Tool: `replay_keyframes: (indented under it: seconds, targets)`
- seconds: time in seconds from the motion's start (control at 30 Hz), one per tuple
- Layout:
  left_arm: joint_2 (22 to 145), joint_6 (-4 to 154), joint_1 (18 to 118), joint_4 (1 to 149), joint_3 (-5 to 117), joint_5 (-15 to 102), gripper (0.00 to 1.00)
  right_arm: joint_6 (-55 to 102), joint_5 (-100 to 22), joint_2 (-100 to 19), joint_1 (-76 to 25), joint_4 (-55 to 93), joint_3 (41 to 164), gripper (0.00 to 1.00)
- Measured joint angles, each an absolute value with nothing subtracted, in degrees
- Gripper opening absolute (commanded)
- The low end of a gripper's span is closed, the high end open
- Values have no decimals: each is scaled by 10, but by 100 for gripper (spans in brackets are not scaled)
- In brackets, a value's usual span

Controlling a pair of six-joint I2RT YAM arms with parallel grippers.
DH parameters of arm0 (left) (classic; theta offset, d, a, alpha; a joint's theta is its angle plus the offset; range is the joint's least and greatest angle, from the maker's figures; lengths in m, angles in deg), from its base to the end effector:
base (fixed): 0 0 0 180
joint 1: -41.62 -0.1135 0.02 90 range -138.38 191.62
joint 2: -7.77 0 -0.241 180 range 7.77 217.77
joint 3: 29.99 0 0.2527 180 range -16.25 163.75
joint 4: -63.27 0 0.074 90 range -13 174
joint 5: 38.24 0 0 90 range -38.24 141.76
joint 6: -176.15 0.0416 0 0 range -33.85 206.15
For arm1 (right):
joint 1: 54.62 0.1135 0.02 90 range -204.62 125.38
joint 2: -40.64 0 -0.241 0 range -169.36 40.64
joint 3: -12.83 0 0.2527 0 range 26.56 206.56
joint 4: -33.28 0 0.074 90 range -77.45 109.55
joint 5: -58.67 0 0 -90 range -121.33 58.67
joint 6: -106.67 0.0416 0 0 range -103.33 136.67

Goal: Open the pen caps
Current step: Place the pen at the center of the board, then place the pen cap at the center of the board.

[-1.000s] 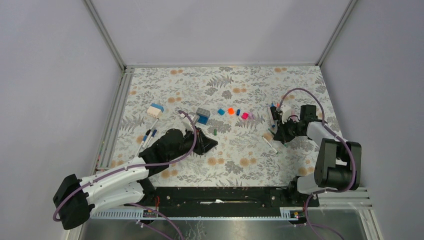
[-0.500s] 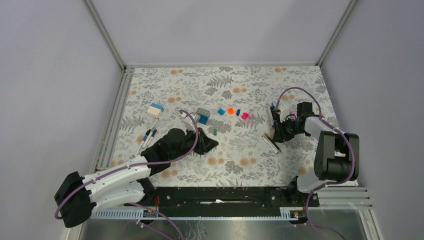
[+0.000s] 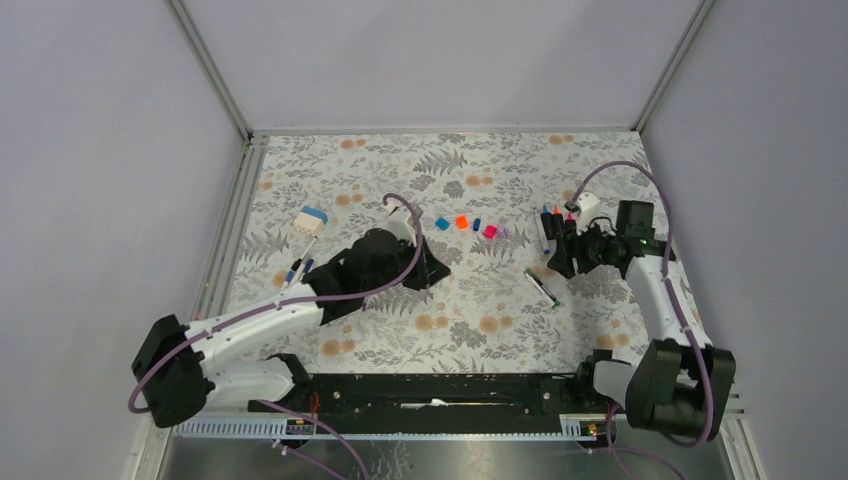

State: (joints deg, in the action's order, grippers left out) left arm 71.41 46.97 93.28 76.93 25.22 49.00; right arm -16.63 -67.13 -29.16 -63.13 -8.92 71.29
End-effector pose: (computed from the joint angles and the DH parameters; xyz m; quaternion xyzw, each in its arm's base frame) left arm 0.1659 -0.2130 0.2489 0.1035 0.8229 -0.4117 0.3777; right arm 0.2494 -0.0127 0.2033 -0.2879 0.8621 0.1665 0.3823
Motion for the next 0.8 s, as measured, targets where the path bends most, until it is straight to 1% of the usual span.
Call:
replay_keyframes:
  seconds: [0.17,0.3,0.33,0.57,0.67,0.8]
  targets:
    - [824,476,933,857,356,530,0,-158,-736,-221,-681,-88,705,68]
    - [956,492,933,938,460,576,0,-154,-755,-222,-690,-89,693,68]
    - [969,493,933,943,468,579,0,-154,-757,-223,-690,-89,692,69]
    - [1155,510,930,1053,620,625,0,-154,-765,-223,-690,-89,690,70]
    - [1201,513,925,1077,657,627,1,-154,-765,-223,-691,-89,690,70]
    - [1231,514,915,1099,670,624,5,-154,-765,-223,-691,-89,690,72]
